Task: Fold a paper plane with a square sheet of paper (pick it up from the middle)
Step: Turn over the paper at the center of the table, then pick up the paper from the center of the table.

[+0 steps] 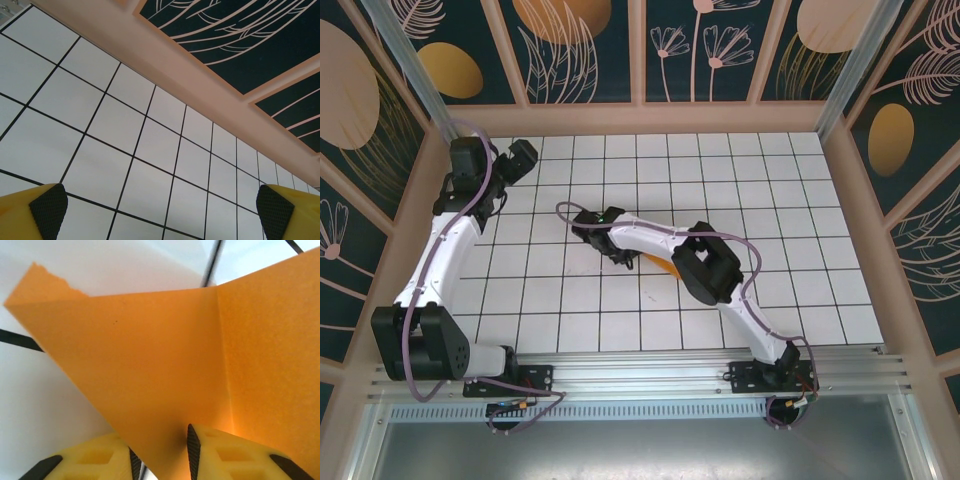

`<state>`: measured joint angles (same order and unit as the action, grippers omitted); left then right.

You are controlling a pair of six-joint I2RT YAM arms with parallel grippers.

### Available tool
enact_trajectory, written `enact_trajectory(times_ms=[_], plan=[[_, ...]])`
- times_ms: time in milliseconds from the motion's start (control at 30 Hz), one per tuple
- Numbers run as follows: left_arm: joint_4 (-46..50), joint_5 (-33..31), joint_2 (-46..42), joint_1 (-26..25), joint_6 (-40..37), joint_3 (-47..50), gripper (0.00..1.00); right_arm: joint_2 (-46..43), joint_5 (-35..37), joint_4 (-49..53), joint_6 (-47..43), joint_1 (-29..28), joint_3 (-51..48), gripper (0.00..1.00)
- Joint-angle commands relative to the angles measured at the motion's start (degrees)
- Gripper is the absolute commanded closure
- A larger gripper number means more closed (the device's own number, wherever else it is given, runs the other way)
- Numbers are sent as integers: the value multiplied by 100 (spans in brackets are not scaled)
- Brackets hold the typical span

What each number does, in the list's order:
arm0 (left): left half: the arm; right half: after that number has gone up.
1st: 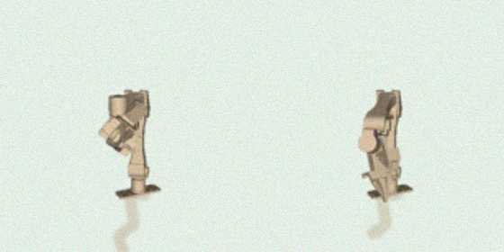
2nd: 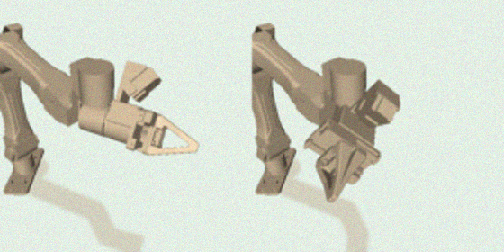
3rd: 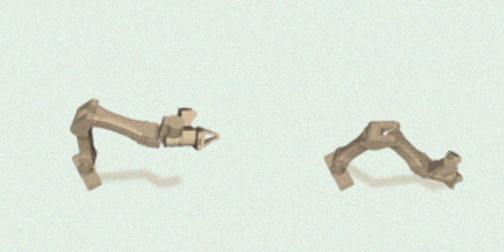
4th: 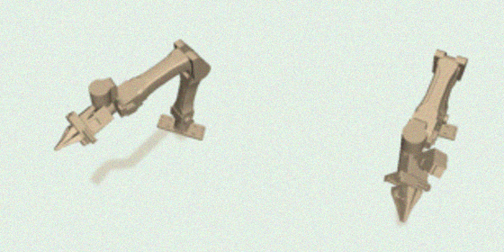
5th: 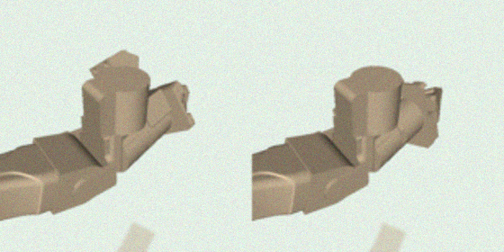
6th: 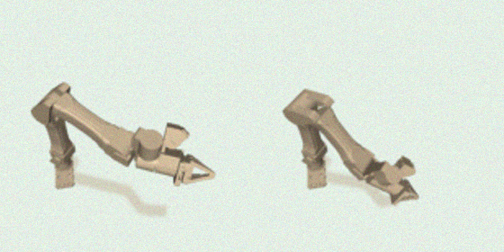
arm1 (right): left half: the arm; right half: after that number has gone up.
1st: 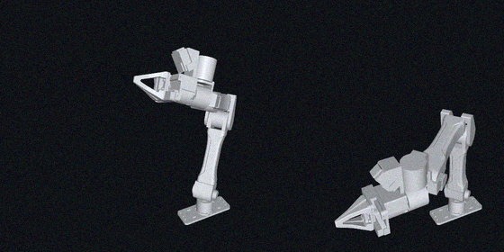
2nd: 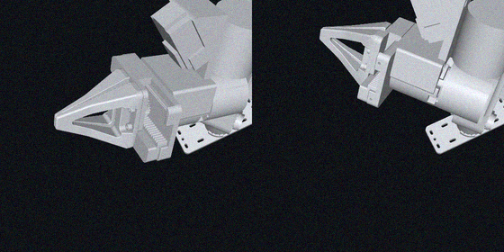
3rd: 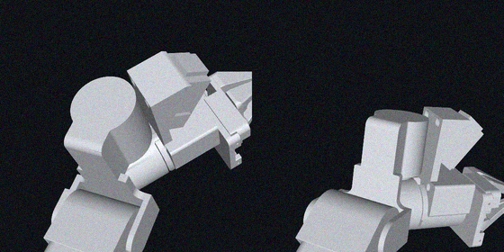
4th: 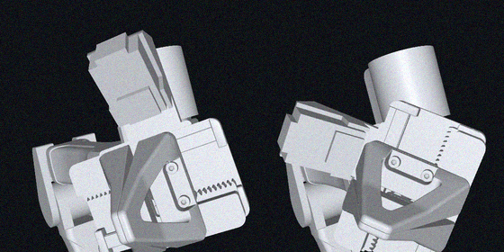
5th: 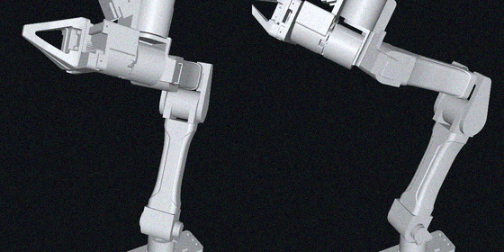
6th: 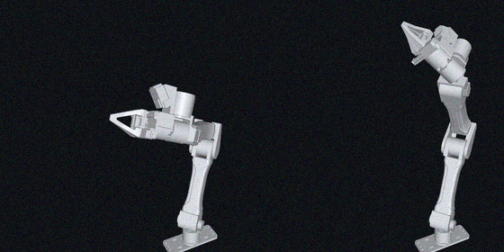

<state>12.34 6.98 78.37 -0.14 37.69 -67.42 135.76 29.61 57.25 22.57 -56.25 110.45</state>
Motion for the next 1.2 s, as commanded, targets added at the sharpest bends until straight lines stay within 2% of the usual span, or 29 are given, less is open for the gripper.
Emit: enact_trajectory(times_ms=[0,100,267,333,467,633,733,933,1167], plan=[[103,-47,-10,14,-5,84,2,-190,-784,-788,-168,-329,410,62],[34,-107,-41,14,94,248,1,-646,-1392,-1208,-279,-445,321,57],[-146,-123,-109,15,259,737,2,-1770,-2504,-2269,-223,-278,-608,51],[-349,64,-171,14,350,1048,2,-2193,-2805,-2559,-70,-39,-1085,50],[-693,536,-350,14,379,1756,2,-2696,-3322,-2981,-13,842,-2145,49],[-812,1034,-502,-25,320,2290,2,-2580,-4179,-3295,-858,1924,-2864,49],[-891,1264,-483,-106,344,2481,2,-2325,-4964,-3508,-1218,2429,-2992,49],[-1116,1419,-456,-331,473,2774,1,-1900,-6426,-4036,-1429,2857,-3055,49],[-1322,1565,-249,-591,658,2916,1,-1569,-6850,-4079,-1584,2935,-3025,49]])
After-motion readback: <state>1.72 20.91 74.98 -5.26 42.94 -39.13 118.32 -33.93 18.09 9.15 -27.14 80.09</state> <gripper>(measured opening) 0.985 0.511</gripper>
